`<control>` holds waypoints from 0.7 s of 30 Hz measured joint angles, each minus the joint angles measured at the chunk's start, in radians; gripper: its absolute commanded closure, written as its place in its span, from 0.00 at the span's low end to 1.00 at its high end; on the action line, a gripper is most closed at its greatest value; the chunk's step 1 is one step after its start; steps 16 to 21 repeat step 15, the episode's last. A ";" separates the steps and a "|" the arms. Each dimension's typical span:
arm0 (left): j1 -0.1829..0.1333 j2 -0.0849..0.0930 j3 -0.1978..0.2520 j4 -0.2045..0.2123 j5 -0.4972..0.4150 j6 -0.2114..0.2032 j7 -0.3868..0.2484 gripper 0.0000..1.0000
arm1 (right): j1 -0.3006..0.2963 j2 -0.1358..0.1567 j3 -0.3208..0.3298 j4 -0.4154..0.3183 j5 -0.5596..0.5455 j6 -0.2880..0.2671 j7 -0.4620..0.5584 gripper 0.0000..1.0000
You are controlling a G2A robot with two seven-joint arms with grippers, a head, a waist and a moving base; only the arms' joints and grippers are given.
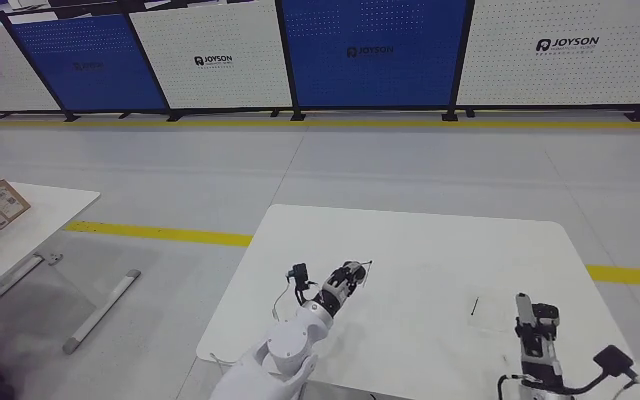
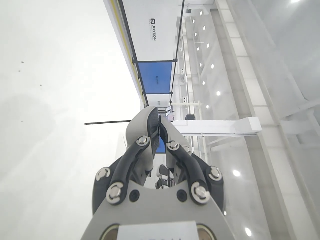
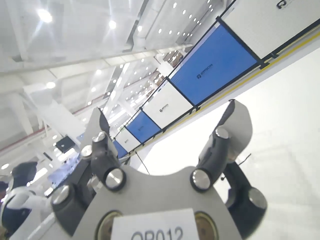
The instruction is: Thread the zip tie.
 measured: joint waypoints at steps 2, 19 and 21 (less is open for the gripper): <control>0.000 -0.001 -0.005 0.016 0.016 -0.020 0.038 1.00 | -0.014 0.008 0.012 0.000 0.025 0.000 -0.020 0.00; 0.000 -0.001 -0.005 0.016 0.018 -0.020 0.040 1.00 | -0.014 0.009 0.013 0.001 0.025 0.000 -0.021 0.00; 0.000 -0.001 -0.005 0.016 0.018 -0.020 0.040 1.00 | -0.014 0.009 0.013 0.001 0.025 0.000 -0.021 0.00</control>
